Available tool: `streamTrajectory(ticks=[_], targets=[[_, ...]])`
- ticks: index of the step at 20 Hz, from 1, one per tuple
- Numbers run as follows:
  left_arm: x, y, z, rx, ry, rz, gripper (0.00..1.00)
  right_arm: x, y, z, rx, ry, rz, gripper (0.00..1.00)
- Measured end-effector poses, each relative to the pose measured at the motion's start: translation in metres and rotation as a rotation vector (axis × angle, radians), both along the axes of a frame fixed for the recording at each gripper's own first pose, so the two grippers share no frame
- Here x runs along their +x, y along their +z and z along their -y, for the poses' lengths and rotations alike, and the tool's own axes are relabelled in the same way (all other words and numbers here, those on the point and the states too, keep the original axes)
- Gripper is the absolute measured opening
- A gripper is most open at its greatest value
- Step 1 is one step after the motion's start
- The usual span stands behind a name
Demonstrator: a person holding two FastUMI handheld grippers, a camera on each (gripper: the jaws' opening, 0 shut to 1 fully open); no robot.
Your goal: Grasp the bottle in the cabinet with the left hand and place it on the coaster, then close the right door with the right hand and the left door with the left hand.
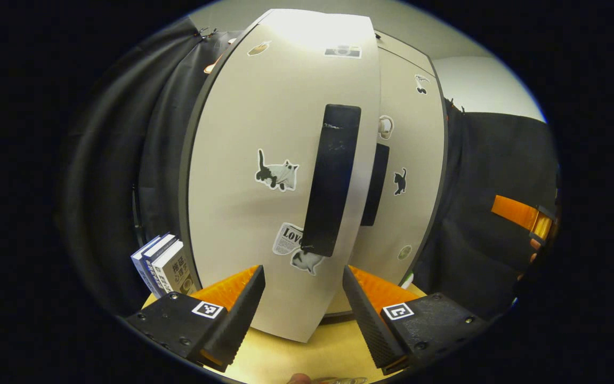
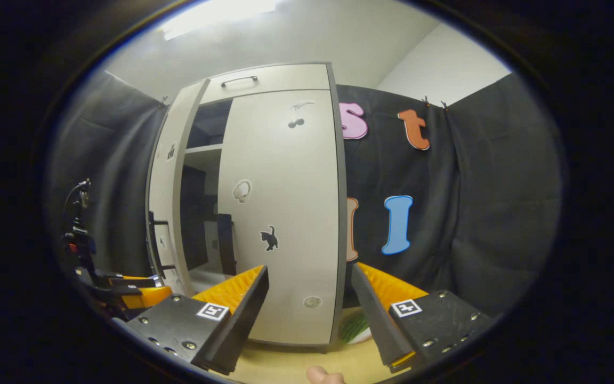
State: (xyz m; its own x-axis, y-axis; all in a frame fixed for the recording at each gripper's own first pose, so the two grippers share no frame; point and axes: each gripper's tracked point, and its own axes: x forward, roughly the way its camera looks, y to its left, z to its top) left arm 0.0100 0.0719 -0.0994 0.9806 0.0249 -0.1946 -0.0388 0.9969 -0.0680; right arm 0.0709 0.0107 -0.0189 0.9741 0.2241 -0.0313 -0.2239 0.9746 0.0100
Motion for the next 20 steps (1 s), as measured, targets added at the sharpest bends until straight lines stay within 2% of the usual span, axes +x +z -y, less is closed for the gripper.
streamTrajectory(ticks=[9, 13, 20], targets=[[0.019, 0.006, 0.013, -0.016, -0.021, 0.015, 0.93, 0.001, -0.004, -0.019, 0.011, 0.045, -0.013, 0.95], [0.018, 0.022, 0.017, 0.002, -0.036, 0.065, 0.93, -0.002, -0.004, -0.026, 0.022, 0.06, -0.014, 0.95], [0.002, 0.062, 0.018, 0.05, -0.014, 0.136, 0.93, -0.009, 0.003, -0.031, 0.034, 0.07, 0.003, 0.95]])
